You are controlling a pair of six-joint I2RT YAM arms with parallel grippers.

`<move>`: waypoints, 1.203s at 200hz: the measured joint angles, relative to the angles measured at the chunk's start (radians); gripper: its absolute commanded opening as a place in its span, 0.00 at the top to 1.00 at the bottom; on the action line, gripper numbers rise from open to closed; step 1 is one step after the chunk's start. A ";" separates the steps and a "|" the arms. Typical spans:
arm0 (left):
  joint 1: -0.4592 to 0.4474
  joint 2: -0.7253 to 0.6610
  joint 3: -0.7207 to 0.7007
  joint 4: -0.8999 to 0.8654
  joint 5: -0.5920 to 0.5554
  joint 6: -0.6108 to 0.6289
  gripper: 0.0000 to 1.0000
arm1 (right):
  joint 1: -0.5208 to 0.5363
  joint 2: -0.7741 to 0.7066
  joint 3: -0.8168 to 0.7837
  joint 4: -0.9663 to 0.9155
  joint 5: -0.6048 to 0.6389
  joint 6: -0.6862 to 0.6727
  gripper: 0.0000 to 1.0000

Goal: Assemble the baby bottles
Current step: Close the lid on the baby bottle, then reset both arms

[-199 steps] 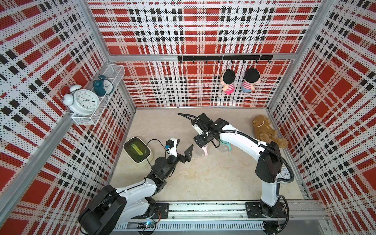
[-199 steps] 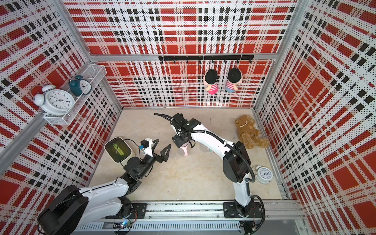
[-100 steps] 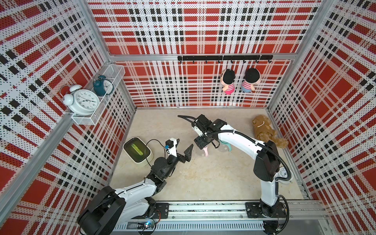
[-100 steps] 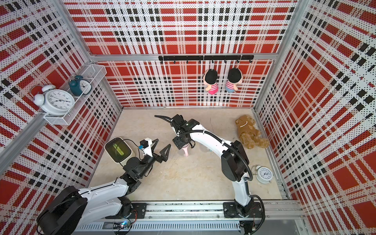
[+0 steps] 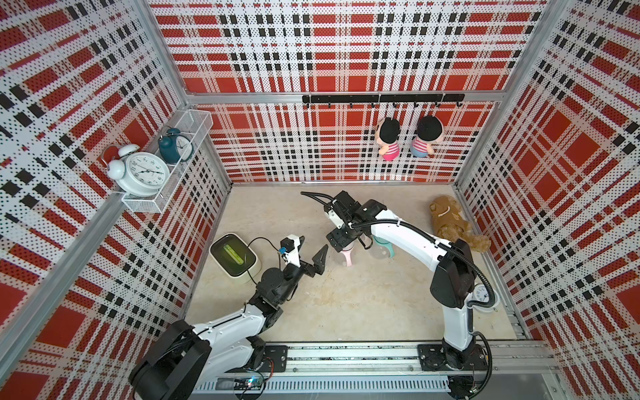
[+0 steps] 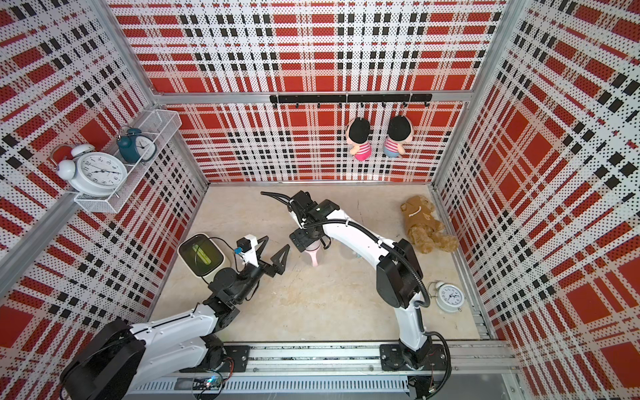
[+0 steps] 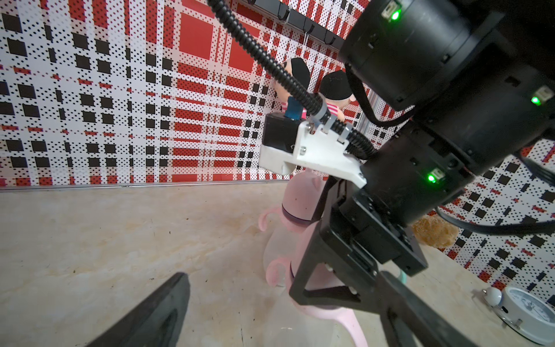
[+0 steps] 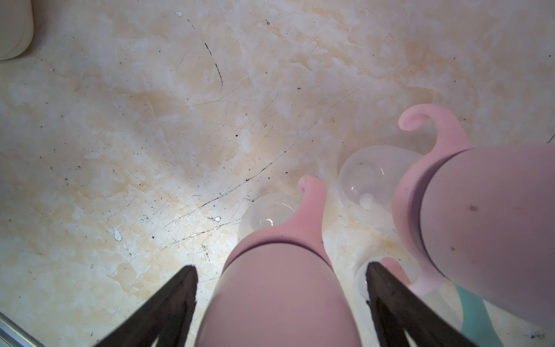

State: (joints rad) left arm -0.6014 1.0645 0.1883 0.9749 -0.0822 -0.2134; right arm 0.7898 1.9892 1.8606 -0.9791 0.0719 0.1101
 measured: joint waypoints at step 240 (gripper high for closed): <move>0.615 0.135 0.039 -0.078 -0.136 0.087 0.02 | -0.570 -0.808 -1.183 1.091 0.465 0.121 0.00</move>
State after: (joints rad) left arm 0.0135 1.1995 0.2272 0.8967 -0.2180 -0.1268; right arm 0.2199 1.1809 0.6781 0.1120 0.5365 0.2314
